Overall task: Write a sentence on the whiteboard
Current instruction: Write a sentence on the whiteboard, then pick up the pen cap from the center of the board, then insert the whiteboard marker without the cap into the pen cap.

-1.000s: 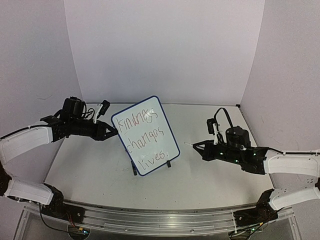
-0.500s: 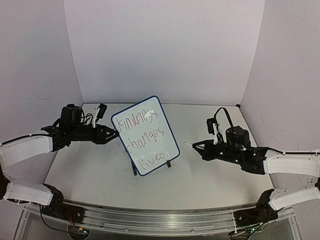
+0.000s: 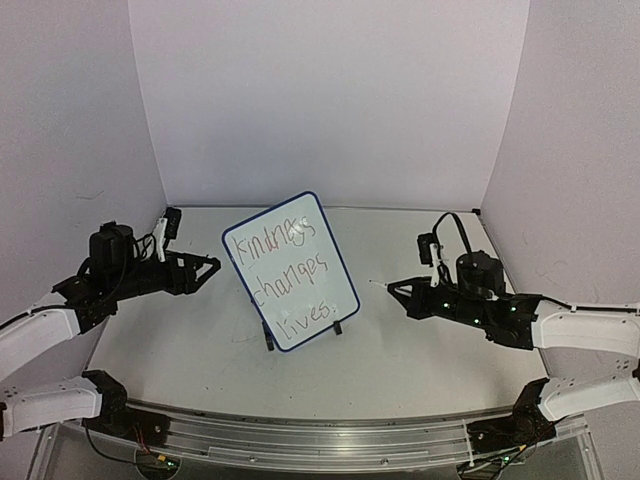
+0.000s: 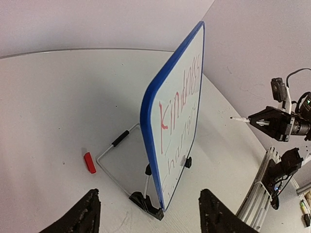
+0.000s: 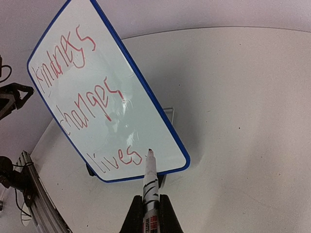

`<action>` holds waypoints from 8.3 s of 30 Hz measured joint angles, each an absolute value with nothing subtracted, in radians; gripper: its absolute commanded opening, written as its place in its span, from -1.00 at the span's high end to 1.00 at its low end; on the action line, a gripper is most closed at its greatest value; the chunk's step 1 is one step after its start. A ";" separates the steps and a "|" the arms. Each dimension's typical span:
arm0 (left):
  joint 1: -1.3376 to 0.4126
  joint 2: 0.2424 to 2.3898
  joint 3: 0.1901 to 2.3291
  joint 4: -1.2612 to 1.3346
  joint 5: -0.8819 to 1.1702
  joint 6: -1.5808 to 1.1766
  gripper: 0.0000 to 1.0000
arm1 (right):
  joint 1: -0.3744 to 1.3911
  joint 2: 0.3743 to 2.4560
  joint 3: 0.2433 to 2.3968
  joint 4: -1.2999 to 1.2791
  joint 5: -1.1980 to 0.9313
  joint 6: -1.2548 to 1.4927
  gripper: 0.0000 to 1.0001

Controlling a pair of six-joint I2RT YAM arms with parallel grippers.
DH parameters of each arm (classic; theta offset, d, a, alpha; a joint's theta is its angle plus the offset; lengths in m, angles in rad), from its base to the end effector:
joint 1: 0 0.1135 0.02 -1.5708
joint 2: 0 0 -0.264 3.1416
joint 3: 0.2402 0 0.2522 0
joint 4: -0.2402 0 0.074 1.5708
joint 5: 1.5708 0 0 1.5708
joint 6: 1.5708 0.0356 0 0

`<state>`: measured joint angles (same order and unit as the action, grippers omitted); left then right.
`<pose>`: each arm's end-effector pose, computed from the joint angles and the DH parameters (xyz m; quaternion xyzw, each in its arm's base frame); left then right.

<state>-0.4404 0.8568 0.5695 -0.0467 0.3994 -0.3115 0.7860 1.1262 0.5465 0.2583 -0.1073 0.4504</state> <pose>0.1750 -0.0978 0.2661 0.1662 0.7895 -0.3590 0.4692 0.1726 0.1782 0.2333 -0.1662 0.7934 0.3739 0.4507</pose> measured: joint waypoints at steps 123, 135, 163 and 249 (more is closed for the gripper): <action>-0.533 1.728 0.868 -0.220 -0.169 -0.377 1.00 | 0.678 0.979 0.509 0.104 -0.097 0.509 1.00; -0.511 1.365 0.704 -0.247 -0.182 -0.600 1.00 | 0.722 0.994 0.517 0.112 -0.123 0.468 1.00; -0.615 0.996 0.856 0.140 0.106 -1.125 1.00 | 1.386 1.545 1.041 0.704 0.566 -0.070 1.00; -0.820 1.045 0.790 0.378 -0.040 -1.232 1.00 | 1.386 1.850 1.371 0.800 0.755 -0.282 1.00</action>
